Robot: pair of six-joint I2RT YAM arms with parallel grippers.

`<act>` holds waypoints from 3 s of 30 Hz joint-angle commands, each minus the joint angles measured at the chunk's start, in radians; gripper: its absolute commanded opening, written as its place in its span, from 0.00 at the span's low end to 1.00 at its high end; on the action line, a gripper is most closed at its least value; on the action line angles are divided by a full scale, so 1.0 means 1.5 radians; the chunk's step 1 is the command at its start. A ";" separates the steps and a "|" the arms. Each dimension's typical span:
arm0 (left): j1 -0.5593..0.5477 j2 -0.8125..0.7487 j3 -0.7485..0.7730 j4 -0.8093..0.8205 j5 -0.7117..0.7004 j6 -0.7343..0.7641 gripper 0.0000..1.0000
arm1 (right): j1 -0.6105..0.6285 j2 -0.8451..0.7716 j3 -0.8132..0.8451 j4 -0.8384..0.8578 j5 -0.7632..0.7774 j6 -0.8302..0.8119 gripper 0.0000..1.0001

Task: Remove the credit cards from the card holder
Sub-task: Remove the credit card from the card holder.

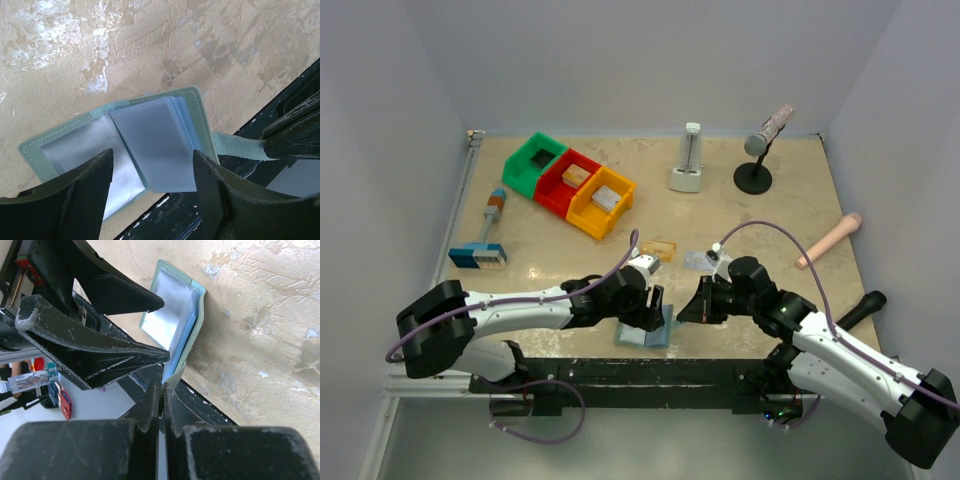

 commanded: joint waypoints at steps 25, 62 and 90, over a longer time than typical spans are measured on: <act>-0.017 0.025 0.014 -0.012 -0.031 -0.018 0.66 | 0.011 -0.003 0.029 0.020 -0.008 0.004 0.00; 0.003 -0.176 -0.033 -0.003 -0.051 -0.013 0.69 | 0.011 -0.013 0.023 -0.022 0.033 -0.015 0.00; -0.032 0.031 0.040 -0.014 -0.028 0.000 0.79 | 0.011 -0.003 0.026 -0.013 0.023 -0.005 0.00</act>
